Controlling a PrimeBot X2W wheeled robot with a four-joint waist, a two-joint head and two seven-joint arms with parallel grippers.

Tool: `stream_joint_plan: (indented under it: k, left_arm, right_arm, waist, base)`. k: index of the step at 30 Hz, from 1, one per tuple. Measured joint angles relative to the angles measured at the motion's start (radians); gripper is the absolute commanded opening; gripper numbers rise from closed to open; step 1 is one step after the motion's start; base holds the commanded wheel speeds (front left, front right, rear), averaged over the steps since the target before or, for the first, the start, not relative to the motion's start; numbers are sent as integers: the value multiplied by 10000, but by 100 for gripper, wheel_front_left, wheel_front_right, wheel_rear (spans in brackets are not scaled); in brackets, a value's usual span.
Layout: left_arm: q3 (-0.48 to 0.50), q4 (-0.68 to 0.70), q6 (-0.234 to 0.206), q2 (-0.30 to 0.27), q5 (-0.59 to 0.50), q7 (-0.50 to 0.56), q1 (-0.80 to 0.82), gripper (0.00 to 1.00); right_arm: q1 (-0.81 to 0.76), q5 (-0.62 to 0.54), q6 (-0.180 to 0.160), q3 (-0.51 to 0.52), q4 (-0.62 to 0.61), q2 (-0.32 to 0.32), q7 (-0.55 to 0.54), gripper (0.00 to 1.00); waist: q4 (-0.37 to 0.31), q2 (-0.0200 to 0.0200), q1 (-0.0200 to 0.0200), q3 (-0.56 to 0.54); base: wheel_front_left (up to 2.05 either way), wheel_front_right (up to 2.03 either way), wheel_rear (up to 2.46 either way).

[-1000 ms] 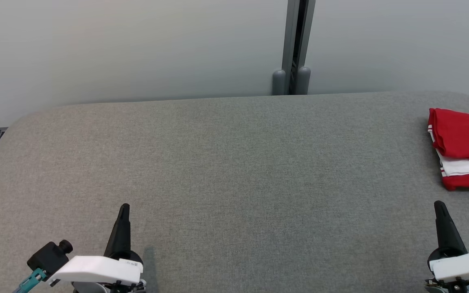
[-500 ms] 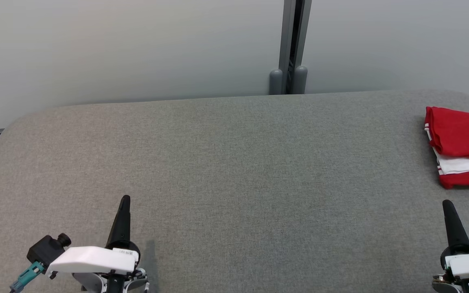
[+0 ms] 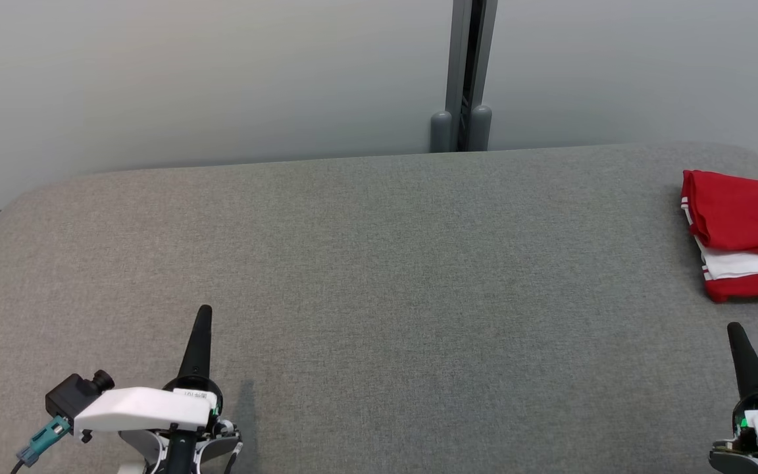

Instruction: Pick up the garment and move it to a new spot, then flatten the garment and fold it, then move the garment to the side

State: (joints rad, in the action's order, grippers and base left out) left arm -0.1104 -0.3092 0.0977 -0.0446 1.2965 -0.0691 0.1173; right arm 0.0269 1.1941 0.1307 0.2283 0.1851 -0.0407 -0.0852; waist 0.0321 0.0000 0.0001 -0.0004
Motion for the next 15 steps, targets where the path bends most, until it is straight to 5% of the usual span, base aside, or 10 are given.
stream_joint_plan:
  k: [15]
  left_arm:
    - [-23,-132,86,-8,1191,263,353,0]
  right_arm:
    - [45,1384,0,351,8,-15,-451,0]
  waist:
    - [-97,0,-1,16]
  base:
    - [0,0,0]
